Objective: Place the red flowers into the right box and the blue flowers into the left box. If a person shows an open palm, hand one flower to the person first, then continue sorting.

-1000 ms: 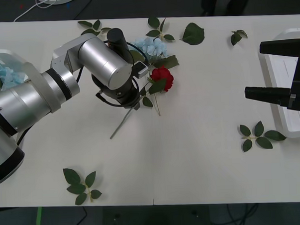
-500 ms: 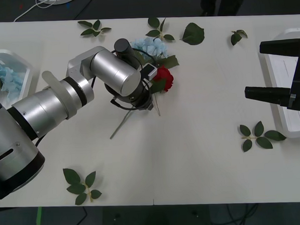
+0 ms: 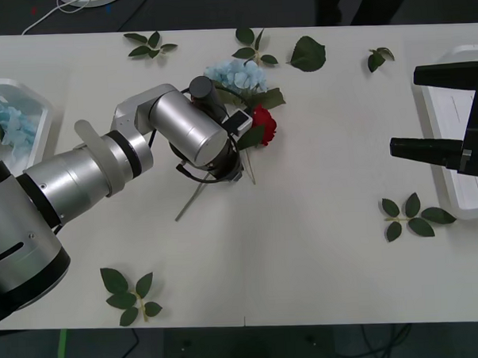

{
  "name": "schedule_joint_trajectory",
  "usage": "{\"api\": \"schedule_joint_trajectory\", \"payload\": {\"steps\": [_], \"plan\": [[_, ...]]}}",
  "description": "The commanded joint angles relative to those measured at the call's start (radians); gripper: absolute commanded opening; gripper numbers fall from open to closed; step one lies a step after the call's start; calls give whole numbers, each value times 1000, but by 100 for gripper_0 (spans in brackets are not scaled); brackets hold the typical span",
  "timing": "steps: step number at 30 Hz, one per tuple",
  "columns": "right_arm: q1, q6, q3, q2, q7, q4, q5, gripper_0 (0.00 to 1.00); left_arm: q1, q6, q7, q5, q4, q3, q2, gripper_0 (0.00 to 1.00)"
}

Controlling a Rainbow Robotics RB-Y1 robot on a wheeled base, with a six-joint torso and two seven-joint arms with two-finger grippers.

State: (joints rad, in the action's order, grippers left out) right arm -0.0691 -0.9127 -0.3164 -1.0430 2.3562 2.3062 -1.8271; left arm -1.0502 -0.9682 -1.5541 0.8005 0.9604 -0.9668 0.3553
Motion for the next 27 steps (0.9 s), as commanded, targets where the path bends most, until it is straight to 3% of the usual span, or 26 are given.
{"api": "schedule_joint_trajectory", "payload": {"steps": [1,2,3,4,5,6,8,27], "plan": [[-14,11,-24,-45,20,25,-12,100,21,14,59,-46,9,-9,2,100],[-14,11,-24,-45,20,25,-12,100,21,16,59,-47,9,-9,2,100],[-14,11,-24,-45,20,25,-12,100,21,14,59,-50,9,-10,2,86],[-14,11,-24,-45,20,25,-12,100,22,14,59,-53,9,-12,2,66],[-14,11,-24,-45,20,25,-12,100,22,14,60,-55,9,-12,2,52],[-14,11,-24,-45,20,25,-12,100,22,16,59,-58,9,-16,2,25],[-14,11,-24,-45,20,25,-12,100,22,16,62,-63,9,-24,2,0],[-14,11,-24,-45,20,25,-12,100,22,14,112,-95,21,2,27,0]]}}
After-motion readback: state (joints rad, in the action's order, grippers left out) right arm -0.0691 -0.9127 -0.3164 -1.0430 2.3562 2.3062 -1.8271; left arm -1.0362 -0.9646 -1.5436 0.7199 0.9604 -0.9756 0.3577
